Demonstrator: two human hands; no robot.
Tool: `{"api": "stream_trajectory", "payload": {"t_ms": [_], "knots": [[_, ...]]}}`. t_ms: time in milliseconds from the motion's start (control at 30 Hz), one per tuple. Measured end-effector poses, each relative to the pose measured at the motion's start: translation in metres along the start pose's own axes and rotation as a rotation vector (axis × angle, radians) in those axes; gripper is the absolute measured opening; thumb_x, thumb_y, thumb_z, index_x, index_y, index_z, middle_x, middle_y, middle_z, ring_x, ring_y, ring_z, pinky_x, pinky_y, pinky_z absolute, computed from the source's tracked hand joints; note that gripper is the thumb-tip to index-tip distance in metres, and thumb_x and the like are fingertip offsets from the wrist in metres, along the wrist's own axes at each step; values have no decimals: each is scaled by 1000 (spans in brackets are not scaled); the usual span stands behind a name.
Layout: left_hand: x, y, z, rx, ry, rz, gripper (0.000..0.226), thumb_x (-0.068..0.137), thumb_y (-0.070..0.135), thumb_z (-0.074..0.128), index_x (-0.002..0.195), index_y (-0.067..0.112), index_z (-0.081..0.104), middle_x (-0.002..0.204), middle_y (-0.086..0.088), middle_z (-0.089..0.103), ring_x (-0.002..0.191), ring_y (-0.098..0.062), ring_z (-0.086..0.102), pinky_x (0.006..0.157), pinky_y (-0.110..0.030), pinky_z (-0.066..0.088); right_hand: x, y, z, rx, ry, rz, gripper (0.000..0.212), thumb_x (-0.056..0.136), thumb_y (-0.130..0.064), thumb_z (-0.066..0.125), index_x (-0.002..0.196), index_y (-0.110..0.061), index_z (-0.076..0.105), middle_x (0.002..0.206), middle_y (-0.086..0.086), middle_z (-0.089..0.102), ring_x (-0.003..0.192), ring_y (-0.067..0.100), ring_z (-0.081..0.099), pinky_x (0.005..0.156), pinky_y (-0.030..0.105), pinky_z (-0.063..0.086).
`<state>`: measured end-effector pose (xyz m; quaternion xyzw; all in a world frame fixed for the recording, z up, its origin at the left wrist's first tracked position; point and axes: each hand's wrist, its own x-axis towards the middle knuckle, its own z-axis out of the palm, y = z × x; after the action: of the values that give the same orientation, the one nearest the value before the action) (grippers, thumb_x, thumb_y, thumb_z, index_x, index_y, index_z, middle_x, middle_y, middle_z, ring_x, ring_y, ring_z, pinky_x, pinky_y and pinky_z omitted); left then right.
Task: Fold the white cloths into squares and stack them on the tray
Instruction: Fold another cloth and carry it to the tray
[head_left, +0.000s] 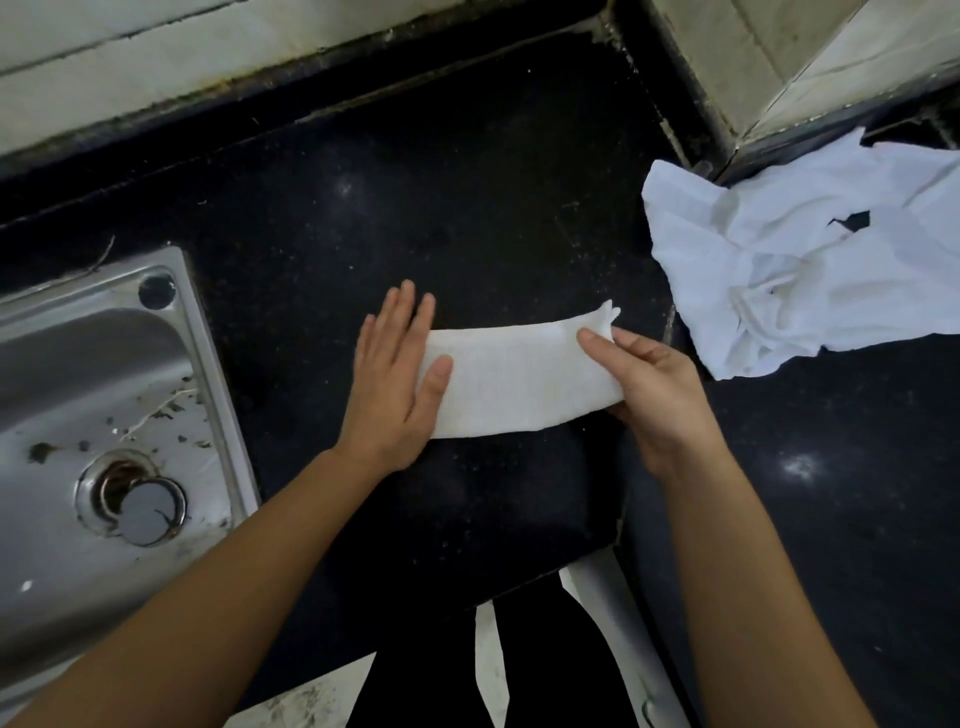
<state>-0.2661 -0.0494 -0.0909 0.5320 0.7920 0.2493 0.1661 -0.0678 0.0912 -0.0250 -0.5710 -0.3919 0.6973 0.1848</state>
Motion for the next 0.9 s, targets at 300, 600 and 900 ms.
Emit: {"api": "stream_trajectory", "payload": {"t_ms": [300,600,900], "knots": [[-15,-68,-24,312,105,-150,54,105,34,25,148,8,43,159,-16,32,150,-29,24,122,-51,14,-11,33,97,-830,66,-500,34,93,-31,66,126,-21,67,89,-8,65,81,11,61,78,24,48],[-15,-68,-27,308,110,-123,56,103,39,26,147,9,45,159,-16,33,149,-29,25,121,-53,16,-16,52,120,-820,-30,-506,38,98,-40,60,128,-18,65,108,-6,66,87,3,61,82,21,51],[-13,-65,-29,483,-54,500,73,99,59,35,156,14,28,164,-19,16,152,-34,16,117,-65,17,-1,71,66,-1288,-4,-764,55,108,-35,28,158,-14,26,167,7,19,153,26,16,122,42,18]]}}
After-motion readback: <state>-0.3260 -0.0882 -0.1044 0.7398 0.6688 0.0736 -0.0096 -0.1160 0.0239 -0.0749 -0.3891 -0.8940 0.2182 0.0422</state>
